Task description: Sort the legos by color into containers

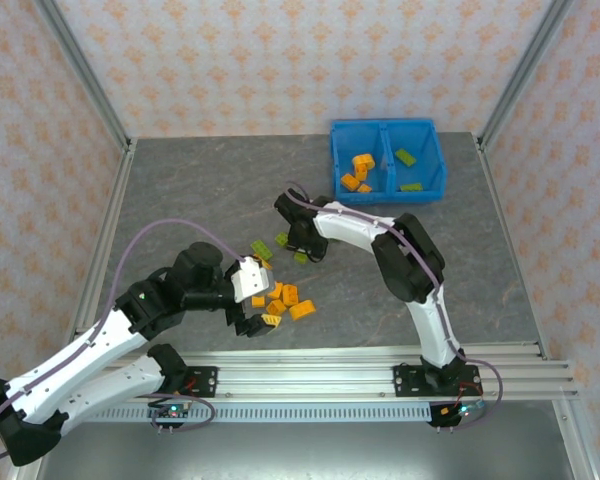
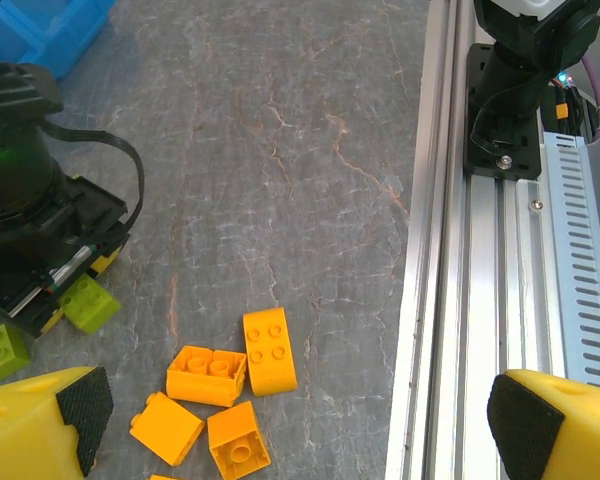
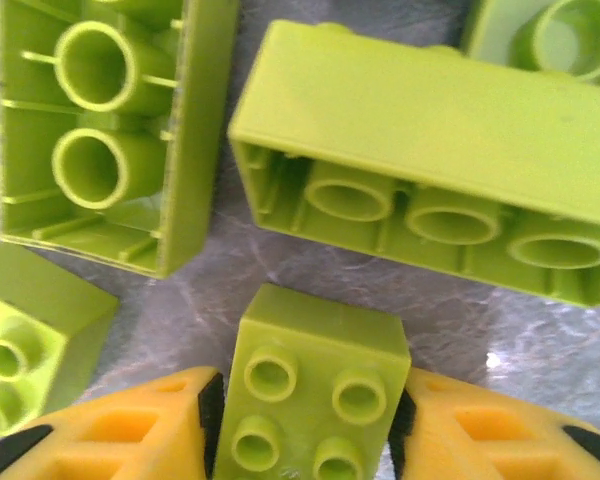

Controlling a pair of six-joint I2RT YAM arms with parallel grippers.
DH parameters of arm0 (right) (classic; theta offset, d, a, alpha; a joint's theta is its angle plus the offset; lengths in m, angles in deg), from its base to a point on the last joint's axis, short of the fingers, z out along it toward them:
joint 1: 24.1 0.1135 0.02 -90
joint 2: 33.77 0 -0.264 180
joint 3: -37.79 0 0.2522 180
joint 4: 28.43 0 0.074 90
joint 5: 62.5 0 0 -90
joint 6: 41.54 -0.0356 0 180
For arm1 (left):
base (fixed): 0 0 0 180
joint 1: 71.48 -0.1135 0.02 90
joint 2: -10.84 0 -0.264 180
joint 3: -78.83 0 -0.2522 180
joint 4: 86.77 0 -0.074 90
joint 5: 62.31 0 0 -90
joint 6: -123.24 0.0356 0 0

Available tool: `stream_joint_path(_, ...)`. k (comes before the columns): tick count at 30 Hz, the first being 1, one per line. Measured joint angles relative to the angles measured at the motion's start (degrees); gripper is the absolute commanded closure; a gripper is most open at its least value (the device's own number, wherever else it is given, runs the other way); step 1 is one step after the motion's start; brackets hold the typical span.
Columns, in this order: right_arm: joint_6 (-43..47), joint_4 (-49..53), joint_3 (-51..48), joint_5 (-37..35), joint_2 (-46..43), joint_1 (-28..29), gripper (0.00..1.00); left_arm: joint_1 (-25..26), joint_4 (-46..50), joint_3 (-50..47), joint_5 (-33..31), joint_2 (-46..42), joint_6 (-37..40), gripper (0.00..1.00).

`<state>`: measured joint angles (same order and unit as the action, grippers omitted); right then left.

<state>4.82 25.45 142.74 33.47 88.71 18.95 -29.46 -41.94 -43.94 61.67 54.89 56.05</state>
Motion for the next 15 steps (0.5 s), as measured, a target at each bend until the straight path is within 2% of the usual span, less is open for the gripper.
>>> stream_joint_path(3, -0.55, -2.56, -3.65, -0.33, -2.47, -0.07, 0.65, 0.0, -0.07, -0.02, 0.0, 0.02, 0.0, 0.0)
stream_joint_path(10, -0.79, -2.16, -12.35, -1.81, -11.89, -0.74, 0.68, 0.0, -1.14, -0.04, 0.04, 0.09, 0.0, 0.0)
stream_joint_path(15, 0.26, -2.19, -13.92, -4.42, -24.57, -5.86, 0.68, 0.0, -3.13, -0.04, 0.04, 1.09, -0.37, 0.0)
